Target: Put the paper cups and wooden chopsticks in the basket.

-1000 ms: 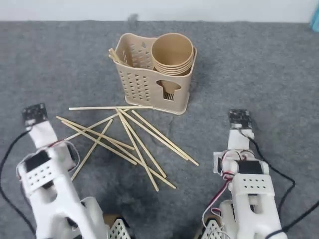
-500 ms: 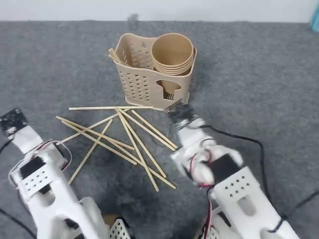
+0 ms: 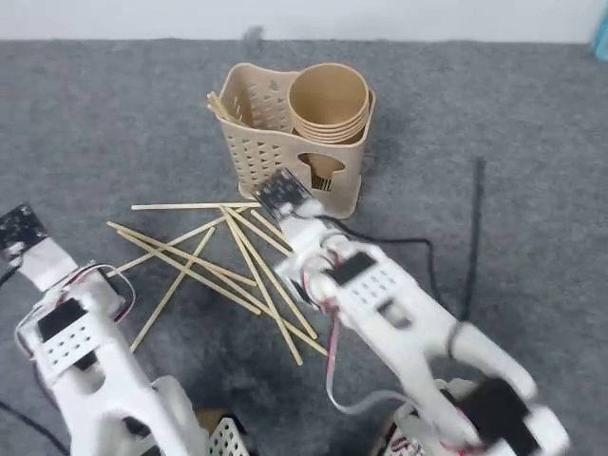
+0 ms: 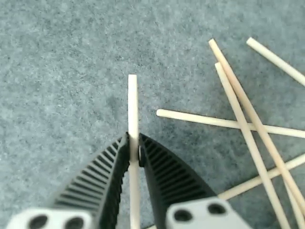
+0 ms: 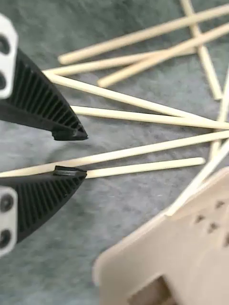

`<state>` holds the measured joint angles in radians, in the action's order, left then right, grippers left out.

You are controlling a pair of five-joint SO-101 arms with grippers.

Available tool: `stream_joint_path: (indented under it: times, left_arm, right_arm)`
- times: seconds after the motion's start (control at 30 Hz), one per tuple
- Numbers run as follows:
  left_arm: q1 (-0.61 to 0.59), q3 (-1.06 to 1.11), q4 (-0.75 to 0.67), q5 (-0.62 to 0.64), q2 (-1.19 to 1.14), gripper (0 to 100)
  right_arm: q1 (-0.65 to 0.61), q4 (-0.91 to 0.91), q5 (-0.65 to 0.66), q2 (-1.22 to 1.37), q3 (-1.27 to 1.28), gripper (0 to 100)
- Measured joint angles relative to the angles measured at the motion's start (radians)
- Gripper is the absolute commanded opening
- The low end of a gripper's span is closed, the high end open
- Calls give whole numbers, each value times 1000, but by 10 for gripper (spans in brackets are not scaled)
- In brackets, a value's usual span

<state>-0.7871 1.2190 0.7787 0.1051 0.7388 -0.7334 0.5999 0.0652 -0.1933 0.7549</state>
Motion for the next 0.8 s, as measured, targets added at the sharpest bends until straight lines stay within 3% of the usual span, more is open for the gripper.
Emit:
stream_joint_path:
  times: [0.47,0.8]
  left_arm:
    - [0,0,-15,-2,0,13]
    - [0,0,-15,-2,0,13]
  right_arm:
    - [-71,-9,26,525,-483,102]
    - [-69,-11,127,614,-562,102]
